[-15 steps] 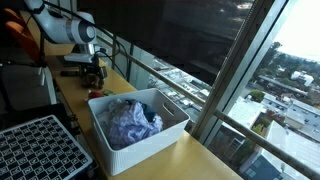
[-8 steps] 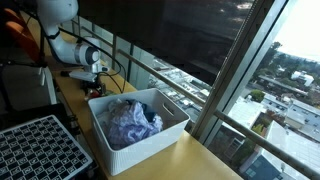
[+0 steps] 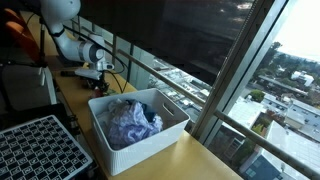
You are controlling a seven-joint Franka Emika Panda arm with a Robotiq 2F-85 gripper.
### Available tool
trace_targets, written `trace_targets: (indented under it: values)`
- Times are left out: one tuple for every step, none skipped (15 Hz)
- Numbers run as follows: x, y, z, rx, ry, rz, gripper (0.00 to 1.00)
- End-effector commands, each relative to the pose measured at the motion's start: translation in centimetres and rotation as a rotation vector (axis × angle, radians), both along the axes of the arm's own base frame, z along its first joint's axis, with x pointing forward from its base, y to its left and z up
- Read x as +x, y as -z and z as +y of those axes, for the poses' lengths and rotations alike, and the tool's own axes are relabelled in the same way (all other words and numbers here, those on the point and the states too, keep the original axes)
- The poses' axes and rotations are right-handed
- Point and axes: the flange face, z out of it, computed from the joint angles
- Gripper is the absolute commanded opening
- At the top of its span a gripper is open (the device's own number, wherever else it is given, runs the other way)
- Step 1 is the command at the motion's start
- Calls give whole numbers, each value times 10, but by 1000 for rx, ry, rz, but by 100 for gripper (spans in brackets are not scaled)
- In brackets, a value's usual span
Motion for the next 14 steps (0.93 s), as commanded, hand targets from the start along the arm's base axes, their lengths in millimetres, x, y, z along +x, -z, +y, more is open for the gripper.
trace_targets:
  values:
    - [9,-69,-31,2,35,-86,12]
    - [14,-87,-43,2,57,-116,5]
    - [18,-106,-55,2,90,-156,2]
    - [23,-125,-71,-6,125,-193,5]
    - [28,-142,-91,-17,164,-231,5]
    - [31,-158,-113,-21,205,-260,3]
    - [33,-173,-135,-32,242,-286,4]
    - [33,-186,-158,-39,279,-307,5]
    - [33,-196,-185,-46,324,-326,5]
    - [31,-204,-210,-52,361,-338,5]
    - [30,-210,-234,-58,400,-345,5]
    - [29,-214,-254,-64,432,-349,5]
    - [28,-216,-271,-69,461,-351,5]
    - [27,-215,-285,-72,485,-351,5]
